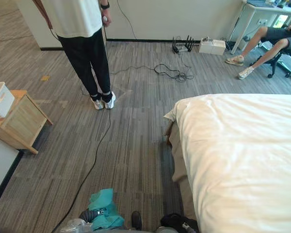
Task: Tidy the bed and pick cloth on bed and put in laundry
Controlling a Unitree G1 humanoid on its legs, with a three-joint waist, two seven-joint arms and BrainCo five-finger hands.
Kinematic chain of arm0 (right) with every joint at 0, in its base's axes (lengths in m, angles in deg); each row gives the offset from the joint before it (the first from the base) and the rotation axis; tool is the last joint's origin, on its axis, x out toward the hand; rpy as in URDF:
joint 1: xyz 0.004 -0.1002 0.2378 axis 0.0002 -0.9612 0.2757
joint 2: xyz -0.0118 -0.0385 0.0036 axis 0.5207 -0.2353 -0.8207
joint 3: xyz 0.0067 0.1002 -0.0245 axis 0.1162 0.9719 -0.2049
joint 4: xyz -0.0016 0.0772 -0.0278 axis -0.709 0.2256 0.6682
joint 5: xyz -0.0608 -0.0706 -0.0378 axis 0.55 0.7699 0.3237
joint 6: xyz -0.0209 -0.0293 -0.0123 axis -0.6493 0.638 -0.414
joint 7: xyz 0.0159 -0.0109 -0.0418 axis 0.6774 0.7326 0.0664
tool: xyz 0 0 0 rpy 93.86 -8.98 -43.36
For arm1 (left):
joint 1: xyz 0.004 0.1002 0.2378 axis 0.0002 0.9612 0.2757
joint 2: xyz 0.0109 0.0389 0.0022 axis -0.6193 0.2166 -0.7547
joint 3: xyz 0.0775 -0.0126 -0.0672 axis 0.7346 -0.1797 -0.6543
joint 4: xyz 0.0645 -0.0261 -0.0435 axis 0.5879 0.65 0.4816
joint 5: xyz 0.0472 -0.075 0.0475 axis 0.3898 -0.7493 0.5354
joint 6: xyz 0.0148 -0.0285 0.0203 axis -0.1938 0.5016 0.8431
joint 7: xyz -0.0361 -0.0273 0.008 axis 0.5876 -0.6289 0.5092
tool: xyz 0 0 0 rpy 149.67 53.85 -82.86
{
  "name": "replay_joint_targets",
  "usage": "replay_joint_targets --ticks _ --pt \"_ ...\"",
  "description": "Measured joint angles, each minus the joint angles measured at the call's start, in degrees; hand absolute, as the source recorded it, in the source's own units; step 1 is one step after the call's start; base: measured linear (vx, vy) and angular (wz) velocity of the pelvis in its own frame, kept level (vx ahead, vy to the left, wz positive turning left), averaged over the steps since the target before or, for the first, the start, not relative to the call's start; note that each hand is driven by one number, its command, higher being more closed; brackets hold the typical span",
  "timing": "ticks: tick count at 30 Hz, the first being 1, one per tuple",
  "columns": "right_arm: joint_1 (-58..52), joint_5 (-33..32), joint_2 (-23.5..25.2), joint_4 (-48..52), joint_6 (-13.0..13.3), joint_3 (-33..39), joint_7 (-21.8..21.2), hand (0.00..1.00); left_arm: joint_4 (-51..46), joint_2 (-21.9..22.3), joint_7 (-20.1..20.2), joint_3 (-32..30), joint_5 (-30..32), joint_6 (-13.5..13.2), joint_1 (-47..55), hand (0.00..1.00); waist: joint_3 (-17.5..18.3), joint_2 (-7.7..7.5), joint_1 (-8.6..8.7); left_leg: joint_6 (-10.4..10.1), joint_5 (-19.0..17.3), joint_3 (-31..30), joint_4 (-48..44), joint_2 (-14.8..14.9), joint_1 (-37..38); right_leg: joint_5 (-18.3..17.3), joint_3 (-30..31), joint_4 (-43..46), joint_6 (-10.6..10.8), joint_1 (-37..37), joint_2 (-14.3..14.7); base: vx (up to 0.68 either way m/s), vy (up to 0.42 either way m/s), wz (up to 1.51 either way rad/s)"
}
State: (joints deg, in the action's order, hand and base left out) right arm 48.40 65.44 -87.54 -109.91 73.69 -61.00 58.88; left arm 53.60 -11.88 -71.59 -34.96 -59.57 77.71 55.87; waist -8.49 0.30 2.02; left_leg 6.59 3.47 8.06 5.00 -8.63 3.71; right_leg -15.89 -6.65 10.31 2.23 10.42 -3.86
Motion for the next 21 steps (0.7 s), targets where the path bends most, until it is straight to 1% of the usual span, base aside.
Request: replay_joint_targets --ticks 3,4,9,12,14,15,17,19,20,21 --pt "0.4 0.0 0.0 0.0 -1.2 0.0 0.0 1.0 0.0 0.1 0.4 0.1 0.2 -0.6 0.1 1.0 0.1 -0.12 0.06 -0.4 0.4 -0.4 0.8 -0.1 0.4 0.0 0.1 -0.1 0.0 0.2 0.1 -0.02 -0.089 0.03" --pt "1.5 0.6 0.6 -0.6 -1.2 0.2 0.0 1.0 -0.1 1.5 1.3 -1.7 0.0 -1.8 0.5 1.0 -0.2 -0.68 0.14 -1.3 0.2 -1.3 1.0 0.1 2.4 -0.2 -0.4 -1.4 -1.0 3.0 0.8 0.0 0.0 0.0" --pt "1.4 0.6 0.6 -0.7 -1.2 0.2 0.0 1.0 -0.1 1.5 1.3 -1.7 0.0 -1.8 0.5 1.0 -0.4 -0.76 0.22 -1.4 0.2 -1.1 1.0 0.2 2.5 -0.2 -0.3 -1.4 -1.0 3.1 0.8 0.0 0.0 -0.02" --pt "1.3 0.0 0.6 -1.3 -0.8 0.2 0.3 1.0 0.0 1.7 0.9 -1.7 -1.6 -0.7 0.4 1.0 -0.5 -0.83 0.31 -1.7 -0.1 -0.4 1.1 0.4 2.6 -0.2 -0.3 -1.5 -1.0 3.1 0.7 0.0 0.0 -0.13" --pt "1.2 -1.0 0.7 -1.5 0.1 0.2 0.7 1.0 0.6 1.6 -0.3 -1.7 -3.6 0.5 0.4 1.0 -0.5 -0.81 0.39 -1.8 -0.1 -0.5 1.1 0.4 2.5 -0.2 -0.8 -1.8 -1.0 3.1 0.7 0.0 -0.017 0.03" --pt "1.1 -2.0 0.7 -1.8 1.1 0.1 1.0 1.0 1.0 1.5 -1.2 -1.6 -5.6 1.0 0.3 1.0 -0.5 -0.81 0.42 -1.8 -0.1 -0.8 1.1 0.3 2.3 -0.2 -2.3 -2.2 -1.0 3.2 0.4 0.02 -0.069 0.17" --pt "0.9 -4.2 1.1 -1.9 3.3 0.1 1.6 1.0 2.1 1.3 -1.9 -1.5 -9.0 0.7 0.1 1.0 -0.5 -0.87 0.44 -1.8 -0.1 -1.9 1.1 0.1 2.0 -0.3 -4.7 -2.4 -1.0 3.3 0.1 0.04 -0.085 0.31" --pt "0.7 -7.2 1.2 -2.1 7.0 -1.3 2.7 1.0 2.2 1.0 -4.5 0.4 -11.1 -1.4 0.2 1.0 -0.6 -1.15 0.62 -1.5 0.0 -3.8 1.1 -0.6 1.4 -0.5 -7.7 -2.5 -0.6 3.5 -0.5 0.06 -0.074 0.47" --pt "0.8 -8.2 1.2 -1.8 8.1 -2.2 3.0 1.0 2.2 0.9 -5.3 1.5 -11.6 -2.3 0.3 1.0 -0.6 -1.14 0.57 -1.4 0.2 -4.2 1.1 -0.8 1.3 -0.5 -8.5 -2.5 -0.6 3.5 -0.6 0.07 -0.067 0.47" --pt "0.9 -10.3 1.3 -0.4 9.9 -3.8 3.6 1.0 2.2 0.4 -6.2 3.5 -14.1 -4.6 0.3 1.0 -0.6 -1.14 0.49 -1.2 0.3 -5.2 1.1 -1.2 1.0 -0.5 -9.6 -2.5 -0.6 3.7 -0.7 0.09 -0.071 0.47"
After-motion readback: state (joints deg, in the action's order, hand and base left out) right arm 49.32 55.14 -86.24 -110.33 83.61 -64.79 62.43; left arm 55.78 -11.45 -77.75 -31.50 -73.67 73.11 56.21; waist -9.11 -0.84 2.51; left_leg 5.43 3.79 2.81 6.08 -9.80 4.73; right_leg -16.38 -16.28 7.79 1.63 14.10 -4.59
